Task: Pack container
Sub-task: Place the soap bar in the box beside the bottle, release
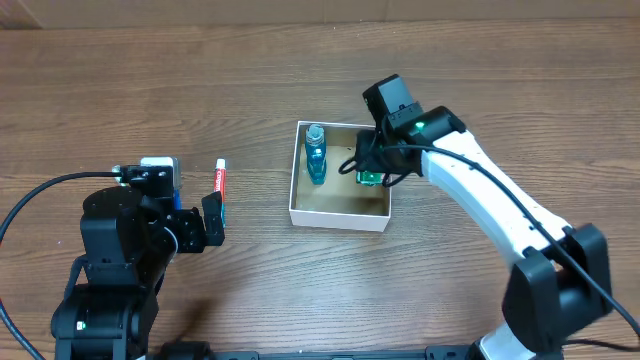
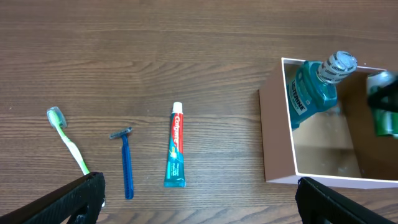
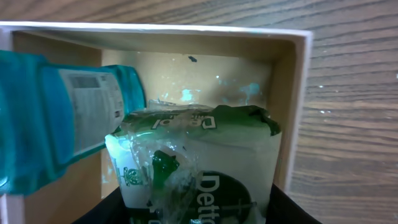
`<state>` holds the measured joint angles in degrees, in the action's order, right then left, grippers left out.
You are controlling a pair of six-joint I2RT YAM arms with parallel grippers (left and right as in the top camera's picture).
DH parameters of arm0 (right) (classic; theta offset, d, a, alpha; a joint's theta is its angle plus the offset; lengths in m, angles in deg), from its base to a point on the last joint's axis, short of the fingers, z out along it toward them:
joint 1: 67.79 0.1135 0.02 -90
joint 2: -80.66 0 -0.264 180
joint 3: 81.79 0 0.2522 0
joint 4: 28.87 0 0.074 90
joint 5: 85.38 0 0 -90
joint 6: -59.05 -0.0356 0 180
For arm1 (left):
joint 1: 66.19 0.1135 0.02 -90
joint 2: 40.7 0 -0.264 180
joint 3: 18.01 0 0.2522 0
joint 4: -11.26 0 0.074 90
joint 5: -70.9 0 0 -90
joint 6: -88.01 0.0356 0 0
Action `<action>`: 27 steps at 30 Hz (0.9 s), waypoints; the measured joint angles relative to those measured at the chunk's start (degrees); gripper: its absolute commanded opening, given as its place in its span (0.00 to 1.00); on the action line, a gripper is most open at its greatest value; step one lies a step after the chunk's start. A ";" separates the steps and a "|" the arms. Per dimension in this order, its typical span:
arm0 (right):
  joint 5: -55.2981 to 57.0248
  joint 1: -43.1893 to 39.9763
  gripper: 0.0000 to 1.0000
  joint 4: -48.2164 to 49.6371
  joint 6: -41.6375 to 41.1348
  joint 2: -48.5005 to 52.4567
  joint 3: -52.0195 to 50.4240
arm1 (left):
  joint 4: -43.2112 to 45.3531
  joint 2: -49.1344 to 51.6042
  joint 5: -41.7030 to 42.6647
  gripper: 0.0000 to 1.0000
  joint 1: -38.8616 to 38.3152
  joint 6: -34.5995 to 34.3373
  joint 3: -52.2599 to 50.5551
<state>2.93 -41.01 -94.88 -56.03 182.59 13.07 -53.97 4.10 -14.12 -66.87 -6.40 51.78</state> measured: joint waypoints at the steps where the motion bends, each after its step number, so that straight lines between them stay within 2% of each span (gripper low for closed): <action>1: -0.24 0.00 0.04 0.33 0.00 1.16 0.00 | 0.00 0.00 0.00 1.00 0.00 0.00 0.00; 8: -0.87 -0.02 0.04 3.54 -0.02 3.78 -0.11 | -0.33 0.00 0.00 1.00 0.00 0.00 0.02; 9: -0.90 0.00 0.11 4.13 -0.07 4.42 -0.11 | -0.57 0.00 0.00 1.00 0.00 0.00 0.00; 10: -0.90 -0.02 0.26 4.20 -0.13 4.72 -0.11 | -0.66 0.00 0.00 1.00 0.00 0.00 0.02; 12: -0.87 0.00 0.34 4.26 -0.17 5.16 -0.11 | -0.72 0.00 0.00 1.00 0.00 0.00 0.02; 14: -0.87 0.00 0.52 4.26 -0.15 5.18 -0.11 | -0.83 0.00 0.00 1.00 0.00 0.00 0.00; 16: -0.87 0.00 0.56 4.22 -0.07 5.18 -0.11 | -0.87 0.00 0.00 1.00 0.00 0.00 0.02; 18: -0.87 0.00 0.64 4.26 -0.28 5.18 -0.11 | -0.87 0.00 0.00 1.00 0.00 0.00 0.00; 20: -0.92 0.00 0.66 4.28 -0.22 5.18 -0.11 | -0.87 0.00 0.00 1.00 0.00 0.00 0.00; 24: -0.90 0.31 0.62 4.28 -0.37 5.18 -0.11 | -0.90 0.00 0.00 1.00 0.00 0.00 0.02; 27: -0.37 0.31 0.64 0.44 -0.39 5.07 2.27 | -0.90 0.00 0.00 1.00 0.00 0.00 0.00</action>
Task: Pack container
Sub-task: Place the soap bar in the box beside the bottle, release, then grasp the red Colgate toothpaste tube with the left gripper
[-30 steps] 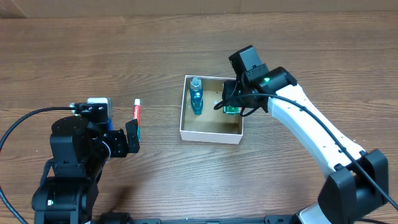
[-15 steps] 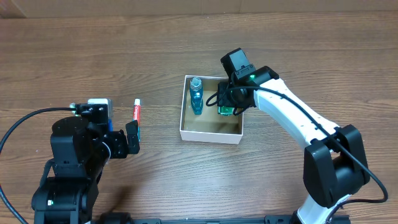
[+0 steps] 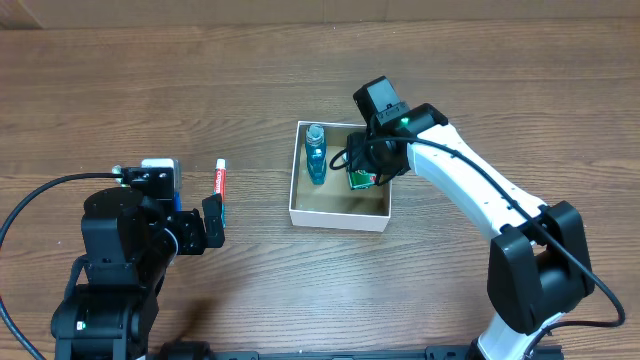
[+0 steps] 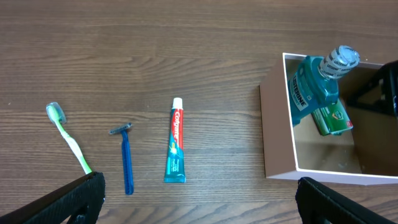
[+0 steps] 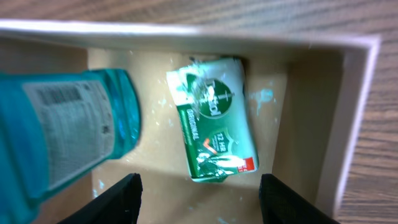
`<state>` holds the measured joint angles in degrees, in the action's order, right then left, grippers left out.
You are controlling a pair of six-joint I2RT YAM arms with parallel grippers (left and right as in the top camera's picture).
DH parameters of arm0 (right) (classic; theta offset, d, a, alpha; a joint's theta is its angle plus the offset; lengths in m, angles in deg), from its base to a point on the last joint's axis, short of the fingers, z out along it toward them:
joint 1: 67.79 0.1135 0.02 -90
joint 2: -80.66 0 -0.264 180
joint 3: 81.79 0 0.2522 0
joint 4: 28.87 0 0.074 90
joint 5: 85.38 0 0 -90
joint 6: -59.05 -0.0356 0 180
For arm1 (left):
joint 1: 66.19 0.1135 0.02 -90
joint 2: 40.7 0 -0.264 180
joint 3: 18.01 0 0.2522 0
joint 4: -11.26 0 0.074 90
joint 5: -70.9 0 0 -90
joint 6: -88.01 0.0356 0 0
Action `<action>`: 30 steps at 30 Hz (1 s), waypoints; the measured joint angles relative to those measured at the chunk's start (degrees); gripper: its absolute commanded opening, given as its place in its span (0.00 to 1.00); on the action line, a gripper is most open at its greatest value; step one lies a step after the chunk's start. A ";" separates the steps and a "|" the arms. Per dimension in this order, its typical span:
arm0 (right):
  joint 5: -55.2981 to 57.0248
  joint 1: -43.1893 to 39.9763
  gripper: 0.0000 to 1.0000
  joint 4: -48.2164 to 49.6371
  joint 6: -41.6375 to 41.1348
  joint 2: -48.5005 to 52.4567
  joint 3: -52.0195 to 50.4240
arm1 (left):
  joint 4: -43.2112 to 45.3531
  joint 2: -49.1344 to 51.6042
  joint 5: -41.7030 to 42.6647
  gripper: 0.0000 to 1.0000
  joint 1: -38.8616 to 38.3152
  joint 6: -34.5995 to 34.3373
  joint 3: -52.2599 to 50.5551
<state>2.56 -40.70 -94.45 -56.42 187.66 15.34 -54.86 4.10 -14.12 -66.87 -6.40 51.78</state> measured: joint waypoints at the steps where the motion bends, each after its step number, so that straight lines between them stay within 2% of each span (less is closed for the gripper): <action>1: 0.85 0.00 0.67 -1.18 0.00 -0.28 1.31 | 0.00 0.00 0.00 1.00 0.00 0.00 0.02; 2: 3.15 0.07 0.71 -3.26 0.00 -1.46 3.02 | -0.02 0.00 0.00 1.00 0.00 0.00 0.02; 3: 5.05 0.07 1.00 -4.13 0.04 -3.06 4.00 | 0.00 0.00 0.00 1.00 0.00 0.00 0.02; 6: 13.86 -1.22 1.00 -4.81 0.09 -14.80 7.34 | -0.17 0.00 0.00 1.00 0.00 0.00 0.02; 8: 16.44 -6.58 1.00 -7.23 0.02 -21.62 8.48 | -0.20 0.00 0.00 1.00 0.00 0.00 0.02; 11: 16.41 -17.97 1.00 -15.80 0.00 -24.59 8.90 | -0.68 0.00 0.00 1.00 0.00 0.00 0.02; 13: 15.82 -22.05 1.00 -19.52 0.02 -25.07 8.04 | -2.29 0.00 0.00 1.00 0.00 0.00 0.02; 19: 10.34 -27.54 1.00 -19.28 3.10 -41.94 -10.84 | -9.55 0.11 -1.51 1.00 0.00 -1.75 3.67; 22: 6.69 -28.41 1.00 -19.76 3.65 -42.97 -16.31 | -14.29 2.01 -2.43 1.00 0.00 -2.93 9.68; 25: 4.85 -28.52 1.00 -18.51 3.21 -42.71 -21.35 | -17.07 9.75 -1.97 1.00 0.00 -3.17 14.12; 30: 5.03 -28.52 1.00 -16.35 3.26 -42.71 -24.44 | -10.56 28.81 -1.01 1.00 0.00 -3.15 14.32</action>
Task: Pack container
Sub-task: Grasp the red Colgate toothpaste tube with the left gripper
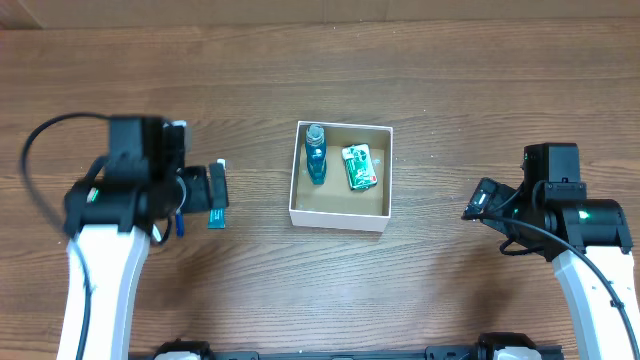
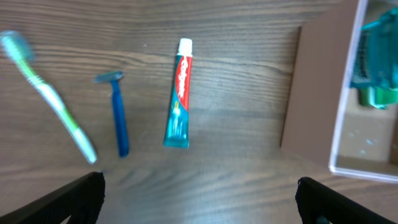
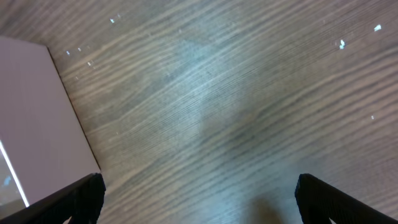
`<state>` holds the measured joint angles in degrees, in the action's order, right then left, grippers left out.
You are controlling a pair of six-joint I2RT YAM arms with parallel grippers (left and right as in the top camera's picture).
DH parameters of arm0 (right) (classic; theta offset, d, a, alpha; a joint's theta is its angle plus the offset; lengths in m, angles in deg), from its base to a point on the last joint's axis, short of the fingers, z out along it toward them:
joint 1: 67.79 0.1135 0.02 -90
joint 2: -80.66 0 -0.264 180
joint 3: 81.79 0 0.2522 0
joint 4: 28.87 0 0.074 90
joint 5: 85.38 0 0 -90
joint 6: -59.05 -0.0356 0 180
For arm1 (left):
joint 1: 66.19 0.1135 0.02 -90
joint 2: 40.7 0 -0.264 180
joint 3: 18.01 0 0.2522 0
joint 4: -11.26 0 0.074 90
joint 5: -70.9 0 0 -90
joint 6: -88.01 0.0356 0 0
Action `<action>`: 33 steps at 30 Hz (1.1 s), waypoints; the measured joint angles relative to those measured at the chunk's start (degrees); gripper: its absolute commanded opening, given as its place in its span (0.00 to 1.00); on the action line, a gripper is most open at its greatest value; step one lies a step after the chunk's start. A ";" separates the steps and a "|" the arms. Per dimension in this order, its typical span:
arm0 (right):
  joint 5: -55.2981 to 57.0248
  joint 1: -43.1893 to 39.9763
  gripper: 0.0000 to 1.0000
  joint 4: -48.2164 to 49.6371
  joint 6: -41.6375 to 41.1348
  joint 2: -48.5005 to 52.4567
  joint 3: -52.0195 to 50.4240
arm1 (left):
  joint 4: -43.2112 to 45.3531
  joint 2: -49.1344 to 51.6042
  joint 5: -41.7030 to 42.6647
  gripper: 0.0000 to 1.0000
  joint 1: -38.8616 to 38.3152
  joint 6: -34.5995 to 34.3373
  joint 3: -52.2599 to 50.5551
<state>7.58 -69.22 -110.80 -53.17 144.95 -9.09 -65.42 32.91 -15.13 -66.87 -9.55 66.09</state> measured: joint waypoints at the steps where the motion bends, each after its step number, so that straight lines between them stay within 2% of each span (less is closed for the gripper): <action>1: 0.00 0.02 1.00 0.17 0.00 0.00 -0.02 | 1.88 3.65 0.17 1.00 0.00 0.00 0.04; 6: -0.02 0.00 1.00 0.15 0.00 0.00 -0.07 | 9.86 22.29 1.88 1.00 0.00 1.14 0.04; 10: 0.00 0.00 1.00 0.04 -0.04 -0.02 -0.09 | 13.33 31.04 2.10 1.00 0.00 1.75 0.04; 19: 0.02 -0.04 1.00 0.00 0.00 0.00 -0.09 | 17.20 37.59 -1.01 1.00 0.00 1.70 0.22; 23: 0.00 -0.02 1.00 -0.44 0.00 0.00 -0.09 | 17.46 38.05 -2.34 0.80 -0.37 1.75 0.66; 24: 0.00 -0.02 1.00 -0.50 -0.02 0.00 -0.09 | 17.57 38.07 -2.62 0.65 -0.46 1.97 0.66; 28: 0.00 -0.04 1.00 -0.57 -0.02 0.00 -0.09 | 17.57 38.23 -3.10 0.39 -0.46 1.97 0.66; 33: 0.00 -0.04 1.00 -0.61 0.00 0.00 -0.09 | 17.33 38.29 -3.08 0.23 -0.48 1.99 0.68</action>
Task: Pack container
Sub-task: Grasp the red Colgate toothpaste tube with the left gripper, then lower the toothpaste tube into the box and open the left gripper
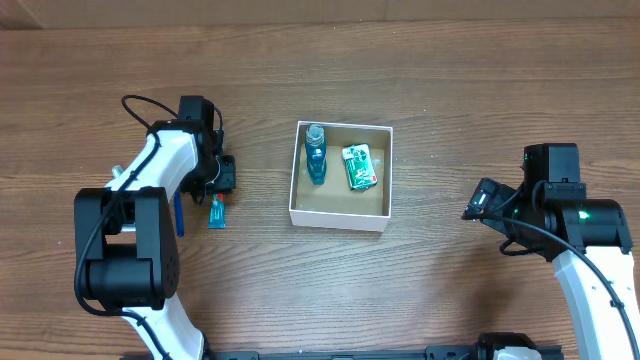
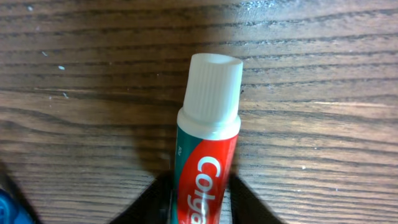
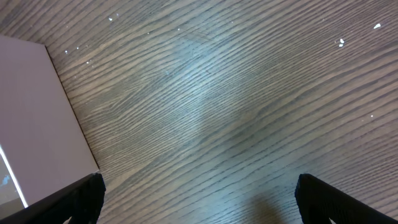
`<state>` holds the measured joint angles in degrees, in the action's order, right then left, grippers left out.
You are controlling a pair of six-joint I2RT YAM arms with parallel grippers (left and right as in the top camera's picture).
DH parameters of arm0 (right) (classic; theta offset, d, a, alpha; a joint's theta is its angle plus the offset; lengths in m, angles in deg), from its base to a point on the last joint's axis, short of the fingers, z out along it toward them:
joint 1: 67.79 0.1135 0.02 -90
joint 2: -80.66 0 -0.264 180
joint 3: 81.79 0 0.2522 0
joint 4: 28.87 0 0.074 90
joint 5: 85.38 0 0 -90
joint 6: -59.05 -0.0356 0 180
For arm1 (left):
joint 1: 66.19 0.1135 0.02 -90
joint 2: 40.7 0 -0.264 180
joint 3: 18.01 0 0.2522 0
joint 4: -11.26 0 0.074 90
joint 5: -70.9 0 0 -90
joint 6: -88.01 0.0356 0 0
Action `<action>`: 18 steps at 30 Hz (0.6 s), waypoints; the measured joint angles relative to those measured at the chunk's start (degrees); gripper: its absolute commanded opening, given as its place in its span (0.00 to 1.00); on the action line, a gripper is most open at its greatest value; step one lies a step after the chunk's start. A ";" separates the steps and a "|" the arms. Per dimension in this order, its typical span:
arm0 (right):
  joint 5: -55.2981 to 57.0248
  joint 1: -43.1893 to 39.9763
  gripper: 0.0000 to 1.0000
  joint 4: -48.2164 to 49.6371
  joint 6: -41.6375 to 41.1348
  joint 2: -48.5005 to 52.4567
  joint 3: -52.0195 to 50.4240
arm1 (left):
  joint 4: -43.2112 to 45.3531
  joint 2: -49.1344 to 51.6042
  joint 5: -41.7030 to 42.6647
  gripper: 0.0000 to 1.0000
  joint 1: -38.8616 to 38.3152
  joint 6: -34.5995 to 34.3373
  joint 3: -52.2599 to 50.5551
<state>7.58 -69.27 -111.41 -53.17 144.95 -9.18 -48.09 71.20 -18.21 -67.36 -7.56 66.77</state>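
Observation:
The white box point(image 1: 339, 217) stands mid-table with a blue mouthwash bottle point(image 1: 316, 155) and a green soap packet point(image 1: 358, 165) inside. The red-and-white toothpaste tube point(image 2: 208, 118) lies flat on the wood left of the box, cap pointing away from the camera. My left gripper point(image 2: 202, 202) is down on it, its dark fingers point(image 2: 158, 202) pressed against both sides of the tube's body. In the overhead view the left gripper point(image 1: 217, 178) covers the tube's upper half. My right gripper point(image 3: 199, 193) hangs open over bare wood to the right of the box point(image 3: 31, 124).
A blue razor point(image 1: 179, 215) lies just left of the toothpaste, and its tip point(image 2: 7, 205) shows in the left wrist view. The left arm hides the table further left.
My left gripper was open above the toothbrush, razor and toothpaste. It is now low on the table and shut round the toothpaste tube. The right arm has not moved.
My right gripper held the soap packet inside the box beside the mouthwash. Then it was open with the soap lying on the box floor. It then sat right of the box while the left arm hovered over the toiletries; now the left gripper grips the toothpaste.

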 measured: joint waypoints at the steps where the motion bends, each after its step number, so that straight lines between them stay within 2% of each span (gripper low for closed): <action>1: 0.00 0.02 1.00 0.02 0.00 0.00 0.00 | -0.02 0.00 -0.04 0.17 -0.09 -0.07 0.00; 2: 0.02 0.02 1.00 -0.02 -0.02 0.00 0.00 | 0.00 0.04 -0.02 0.12 -0.37 -0.04 0.00; 5: 0.00 0.02 1.00 -0.07 -0.02 -0.02 0.00 | -0.48 0.04 0.02 0.04 -0.63 0.00 0.50; 11: -0.02 0.00 1.00 0.00 0.00 0.00 0.00 | -5.86 1.86 0.61 0.04 -1.01 -0.04 4.52; 15: -0.02 0.00 1.00 -0.20 -0.04 -0.02 -0.07 | -17.14 2.43 0.63 0.04 -2.80 -0.04 18.64; 18: 0.02 0.00 1.00 -0.22 -0.02 -0.02 -0.09 | -19.58 0.26 0.57 0.04 -6.73 -0.04 29.51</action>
<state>7.60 -69.27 -111.63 -53.19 144.93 -9.27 -67.67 71.46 -17.64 -74.09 -7.60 96.28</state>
